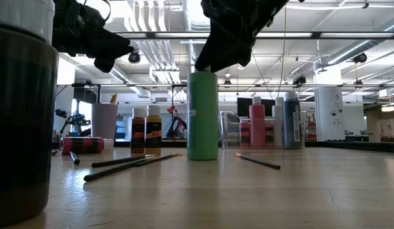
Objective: Pick & Place Paint Supplies
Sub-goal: Put the green paint bottle into the transparent bin
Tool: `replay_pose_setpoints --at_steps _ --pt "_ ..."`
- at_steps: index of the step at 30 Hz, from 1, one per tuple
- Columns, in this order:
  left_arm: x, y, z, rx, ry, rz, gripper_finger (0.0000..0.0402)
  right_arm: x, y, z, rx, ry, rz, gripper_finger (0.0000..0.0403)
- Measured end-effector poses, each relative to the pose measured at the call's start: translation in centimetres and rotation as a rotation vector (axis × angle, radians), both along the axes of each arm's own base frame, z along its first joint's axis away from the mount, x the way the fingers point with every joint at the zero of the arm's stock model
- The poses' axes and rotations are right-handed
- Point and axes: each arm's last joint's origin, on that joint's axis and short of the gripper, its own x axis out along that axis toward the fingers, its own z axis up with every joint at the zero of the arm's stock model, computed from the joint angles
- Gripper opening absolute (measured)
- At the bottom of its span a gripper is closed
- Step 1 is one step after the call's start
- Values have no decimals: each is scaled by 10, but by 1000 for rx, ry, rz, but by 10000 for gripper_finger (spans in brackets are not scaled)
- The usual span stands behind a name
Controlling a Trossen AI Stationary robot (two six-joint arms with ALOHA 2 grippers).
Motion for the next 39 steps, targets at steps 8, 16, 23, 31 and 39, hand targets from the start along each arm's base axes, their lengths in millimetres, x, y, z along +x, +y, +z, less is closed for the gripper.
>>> replay_pose_setpoints --at_steps 8,16,23,31,39 --pt "0 0 0 0 0 0 135 1 0 1 1 -15 -2 187" --pt "0 0 0 0 0 0 135 2 0 2 1 -26 -1 149" --pt "0 0 0 0 0 0 135 2 -1 1 -3 -22 2 126" --pt "0 0 0 0 0 0 135 1 -1 -1 -5 0 2 160" --pt "0 0 0 0 0 1 135 1 -1 -1 -6 -1 2 140"
